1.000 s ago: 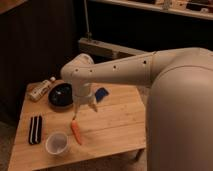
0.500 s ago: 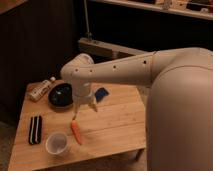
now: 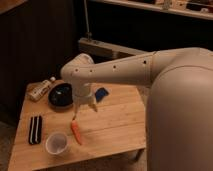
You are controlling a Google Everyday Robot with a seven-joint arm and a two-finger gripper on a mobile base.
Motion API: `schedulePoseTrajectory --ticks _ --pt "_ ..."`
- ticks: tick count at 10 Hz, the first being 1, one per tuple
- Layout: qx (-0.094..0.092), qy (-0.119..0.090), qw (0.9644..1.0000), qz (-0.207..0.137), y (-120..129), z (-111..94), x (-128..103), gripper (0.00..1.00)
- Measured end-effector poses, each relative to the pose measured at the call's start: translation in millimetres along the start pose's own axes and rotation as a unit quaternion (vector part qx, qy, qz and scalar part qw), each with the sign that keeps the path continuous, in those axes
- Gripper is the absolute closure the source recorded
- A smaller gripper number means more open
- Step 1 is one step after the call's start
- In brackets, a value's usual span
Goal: Push the ceramic bowl across the table
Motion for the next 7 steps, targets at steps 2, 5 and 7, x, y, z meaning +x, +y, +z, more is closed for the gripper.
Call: schedulePoseTrajectory --ticks 2,5,7 --pt "0.0 0.0 1.0 0.0 0.0 0.0 0.0 0.35" --pt "0.0 0.0 1.0 0.0 0.0 0.0 0.0 0.35" --pt "-0.001 -0.001 1.0 0.002 0.7 -0.6 -3.8 0.35"
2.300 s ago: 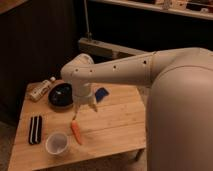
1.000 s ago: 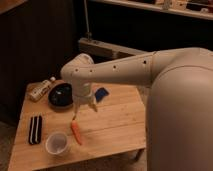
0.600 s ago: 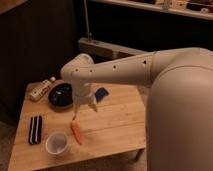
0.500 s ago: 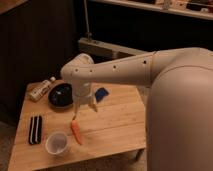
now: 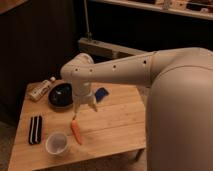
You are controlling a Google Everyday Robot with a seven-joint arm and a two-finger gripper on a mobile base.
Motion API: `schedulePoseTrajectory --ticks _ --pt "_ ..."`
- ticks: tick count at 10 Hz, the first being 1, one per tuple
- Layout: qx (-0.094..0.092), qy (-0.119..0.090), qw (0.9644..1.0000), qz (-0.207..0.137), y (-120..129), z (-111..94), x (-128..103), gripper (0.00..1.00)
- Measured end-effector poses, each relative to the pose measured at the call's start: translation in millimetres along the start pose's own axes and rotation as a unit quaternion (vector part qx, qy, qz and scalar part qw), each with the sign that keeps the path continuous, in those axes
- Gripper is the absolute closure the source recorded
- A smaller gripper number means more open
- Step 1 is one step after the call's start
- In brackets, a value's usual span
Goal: Push the ceramic bowl across the table
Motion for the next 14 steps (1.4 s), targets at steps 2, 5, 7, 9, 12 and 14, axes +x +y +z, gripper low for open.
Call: schedulePoseTrajectory --ticks 2,5,7,9,12,14 --pt "0.0 -0.007 0.9999 -0.009 7.8 3.0 -27.7 0.35" --pt "-0.011 -0.026 0.9991 -0.032 22.5 14.5 -104.6 0.35" --pt "-0.027 -0.045 0.9975 -0.048 28.0 23.9 -165.4 0.35" --pt "-0.072 -0.088 0.9913 -0.066 23.0 27.9 -213.1 0.35" --pt "-0.106 -0.13 0.9829 -0.077 15.9 26.2 -238.4 0.35" --pt "-0.106 -0.13 0.9829 -0.078 17.4 26.6 -237.9 0.35"
